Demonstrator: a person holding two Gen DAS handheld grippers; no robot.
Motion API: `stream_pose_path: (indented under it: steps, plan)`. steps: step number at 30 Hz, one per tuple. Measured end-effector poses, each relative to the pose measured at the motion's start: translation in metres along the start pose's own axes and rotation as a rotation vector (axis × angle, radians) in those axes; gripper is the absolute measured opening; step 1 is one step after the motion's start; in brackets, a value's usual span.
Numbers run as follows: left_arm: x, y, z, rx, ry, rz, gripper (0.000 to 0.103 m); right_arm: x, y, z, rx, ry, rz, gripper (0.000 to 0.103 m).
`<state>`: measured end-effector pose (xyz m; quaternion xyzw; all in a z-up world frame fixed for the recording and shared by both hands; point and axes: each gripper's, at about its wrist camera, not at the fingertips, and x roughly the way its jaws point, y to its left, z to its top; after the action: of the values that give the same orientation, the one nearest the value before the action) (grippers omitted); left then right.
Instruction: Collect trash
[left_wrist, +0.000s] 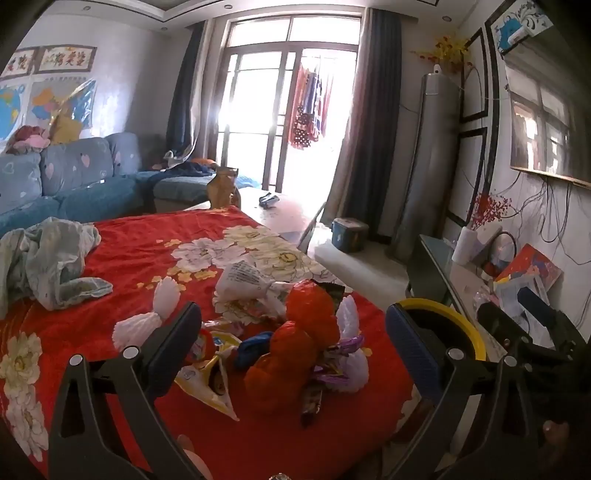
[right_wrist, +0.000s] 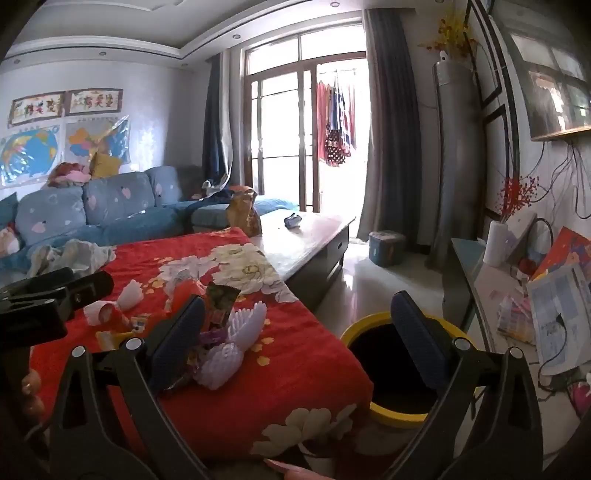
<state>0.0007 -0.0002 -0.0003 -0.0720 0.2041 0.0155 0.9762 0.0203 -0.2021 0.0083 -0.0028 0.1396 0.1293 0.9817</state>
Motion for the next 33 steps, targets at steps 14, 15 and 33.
stream_pose_path:
  steps: [14, 15, 33]
  plan:
    - [0.000, -0.001, 0.000, 0.008, -0.015, -0.004, 0.097, -0.006, -0.012, 0.013, 0.020, -0.027, -0.005, 0.092]
    - [0.000, 0.000, 0.000, 0.007, -0.015, -0.003, 0.097, -0.005, -0.014, 0.014, 0.021, -0.027, -0.003, 0.092]
    - [0.001, -0.007, 0.003, 0.011, -0.021, -0.004, 0.097, -0.011, -0.004, 0.010, 0.014, -0.047, -0.019, 0.092]
